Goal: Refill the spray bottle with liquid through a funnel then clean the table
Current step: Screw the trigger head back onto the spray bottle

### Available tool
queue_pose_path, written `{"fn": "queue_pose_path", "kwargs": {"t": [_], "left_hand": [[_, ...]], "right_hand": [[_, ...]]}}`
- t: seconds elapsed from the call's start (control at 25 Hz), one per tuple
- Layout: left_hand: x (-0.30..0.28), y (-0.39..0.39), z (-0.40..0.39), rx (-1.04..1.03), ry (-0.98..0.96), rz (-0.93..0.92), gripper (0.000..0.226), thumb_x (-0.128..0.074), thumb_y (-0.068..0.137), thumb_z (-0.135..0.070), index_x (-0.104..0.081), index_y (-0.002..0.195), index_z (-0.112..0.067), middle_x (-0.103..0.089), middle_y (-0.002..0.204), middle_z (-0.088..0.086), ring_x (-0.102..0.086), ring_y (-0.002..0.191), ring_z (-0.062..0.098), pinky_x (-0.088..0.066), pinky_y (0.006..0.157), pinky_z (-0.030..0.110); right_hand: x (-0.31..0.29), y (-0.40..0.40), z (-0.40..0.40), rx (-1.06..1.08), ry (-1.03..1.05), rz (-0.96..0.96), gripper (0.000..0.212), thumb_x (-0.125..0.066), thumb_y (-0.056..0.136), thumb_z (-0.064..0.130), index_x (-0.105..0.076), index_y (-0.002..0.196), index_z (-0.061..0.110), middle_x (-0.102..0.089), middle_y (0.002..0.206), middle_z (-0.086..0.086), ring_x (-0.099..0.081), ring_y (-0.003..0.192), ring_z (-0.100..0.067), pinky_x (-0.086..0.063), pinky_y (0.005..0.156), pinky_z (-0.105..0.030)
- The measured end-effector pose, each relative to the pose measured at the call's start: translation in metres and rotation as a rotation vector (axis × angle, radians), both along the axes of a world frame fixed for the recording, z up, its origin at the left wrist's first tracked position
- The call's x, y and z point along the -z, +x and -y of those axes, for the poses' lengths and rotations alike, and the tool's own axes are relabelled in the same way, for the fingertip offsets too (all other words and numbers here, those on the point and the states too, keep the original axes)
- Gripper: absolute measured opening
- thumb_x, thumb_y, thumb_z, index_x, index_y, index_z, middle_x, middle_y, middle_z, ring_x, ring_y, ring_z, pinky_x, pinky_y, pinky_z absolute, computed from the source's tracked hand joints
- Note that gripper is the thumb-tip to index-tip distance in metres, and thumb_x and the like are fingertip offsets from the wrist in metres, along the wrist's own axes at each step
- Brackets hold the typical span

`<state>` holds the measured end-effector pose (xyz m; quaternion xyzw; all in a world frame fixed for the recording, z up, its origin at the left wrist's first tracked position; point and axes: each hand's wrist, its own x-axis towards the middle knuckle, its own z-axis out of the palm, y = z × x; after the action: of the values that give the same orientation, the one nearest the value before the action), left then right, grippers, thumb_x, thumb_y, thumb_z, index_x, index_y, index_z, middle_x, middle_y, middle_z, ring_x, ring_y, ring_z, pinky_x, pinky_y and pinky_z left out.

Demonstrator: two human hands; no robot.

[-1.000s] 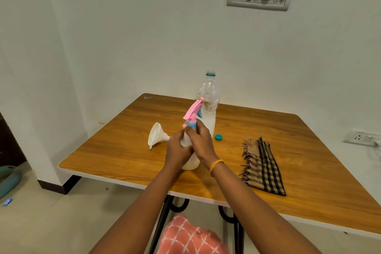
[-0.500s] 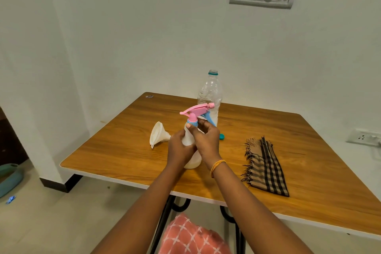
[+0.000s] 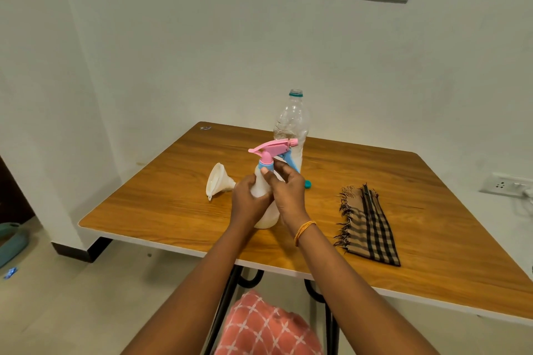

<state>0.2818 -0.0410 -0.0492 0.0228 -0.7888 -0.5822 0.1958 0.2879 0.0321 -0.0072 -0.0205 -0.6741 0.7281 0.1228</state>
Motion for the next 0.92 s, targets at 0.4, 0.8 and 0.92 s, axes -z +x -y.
{"fn": "queue_pose_path", "kwargs": {"t": [0.4, 0.8, 0.92], "left_hand": [[-0.002, 0.006, 0.0, 0.04, 0.094, 0.005, 0.036, -0.071, 0.077, -0.028, -0.062, 0.109, -0.012, -0.069, 0.103, 0.006, -0.065, 0.093, 0.019, -0.056, 0.079, 0.035], [0.002, 0.001, -0.001, 0.005, 0.027, -0.011, 0.039, -0.071, 0.078, -0.029, -0.061, 0.11, -0.009, -0.067, 0.105, 0.008, -0.062, 0.094, 0.019, -0.052, 0.075, 0.029], [0.003, 0.0, -0.004, -0.041, 0.031, -0.008, 0.034, -0.07, 0.081, -0.024, -0.061, 0.11, -0.009, -0.067, 0.104, 0.009, -0.062, 0.096, 0.02, -0.054, 0.078, 0.034]], "right_hand": [[-0.007, -0.009, -0.006, -0.203, -0.094, -0.006, 0.036, -0.07, 0.082, 0.014, -0.064, 0.117, 0.007, -0.068, 0.1, -0.004, -0.064, 0.09, -0.013, -0.055, 0.076, -0.02], [-0.006, -0.015, -0.009, -0.277, 0.034, -0.03, 0.031, -0.057, 0.093, 0.021, -0.063, 0.119, 0.005, -0.066, 0.108, -0.006, -0.061, 0.095, -0.014, -0.051, 0.087, -0.027], [-0.001, -0.01, 0.007, -0.047, 0.097, -0.097, 0.03, -0.065, 0.087, 0.027, -0.067, 0.112, 0.01, -0.069, 0.1, -0.005, -0.063, 0.095, -0.019, -0.055, 0.089, -0.037]]}}
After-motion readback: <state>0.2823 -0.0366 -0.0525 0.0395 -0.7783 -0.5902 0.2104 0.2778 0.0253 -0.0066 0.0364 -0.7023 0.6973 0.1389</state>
